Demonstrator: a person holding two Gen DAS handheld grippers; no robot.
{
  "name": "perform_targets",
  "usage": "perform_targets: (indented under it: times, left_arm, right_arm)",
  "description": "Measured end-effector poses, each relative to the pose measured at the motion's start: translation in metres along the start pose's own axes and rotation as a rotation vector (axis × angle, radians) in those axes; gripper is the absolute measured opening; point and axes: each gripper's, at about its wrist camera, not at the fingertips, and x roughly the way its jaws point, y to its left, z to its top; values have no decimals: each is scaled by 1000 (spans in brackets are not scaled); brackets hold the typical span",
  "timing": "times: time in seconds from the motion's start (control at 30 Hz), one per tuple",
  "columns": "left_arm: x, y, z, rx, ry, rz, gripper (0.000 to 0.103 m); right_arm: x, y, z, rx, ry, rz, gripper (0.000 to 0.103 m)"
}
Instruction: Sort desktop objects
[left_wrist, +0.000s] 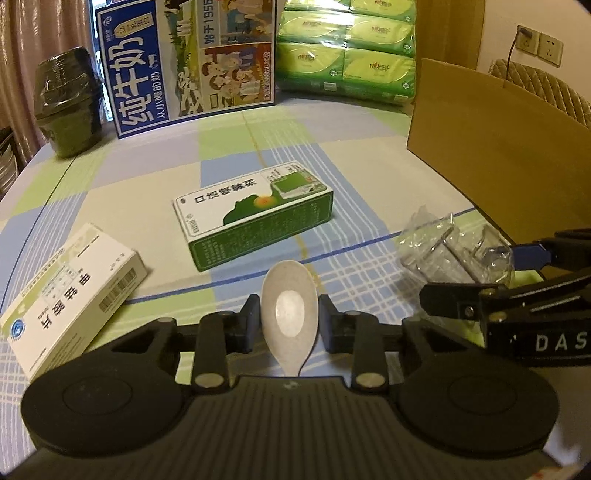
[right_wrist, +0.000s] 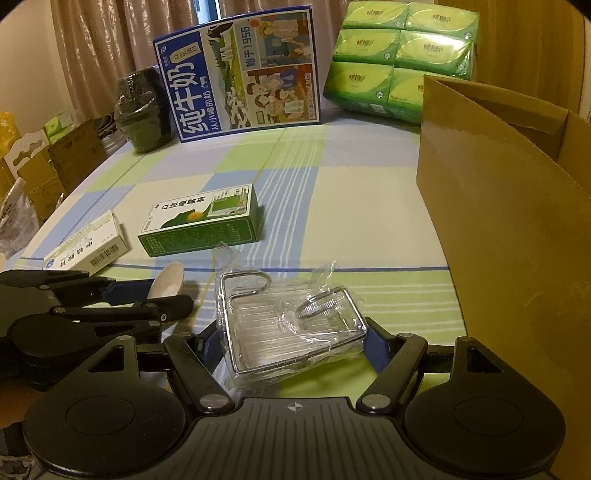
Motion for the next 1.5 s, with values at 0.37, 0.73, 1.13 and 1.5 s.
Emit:
perform_targets:
  times: [0.37,0.73,1.13,1.5]
  left_arm:
    - [-34,-8,-18,-14,58,-13,27]
    - [-80,-12,-26,-62,34,-11,27]
    - [-124,-30,-37,-128,19,-32,27]
    - [-187,-42,-31,-177,-22,-11,27]
  right_arm:
    - [-12,0,-7,28,4,27,71]
    - [-46,5,-23,39,-40,43,71]
    - [-105,11,-60,43,-56,-27,71]
    - [-171,14,-69,72,-73,-26,71]
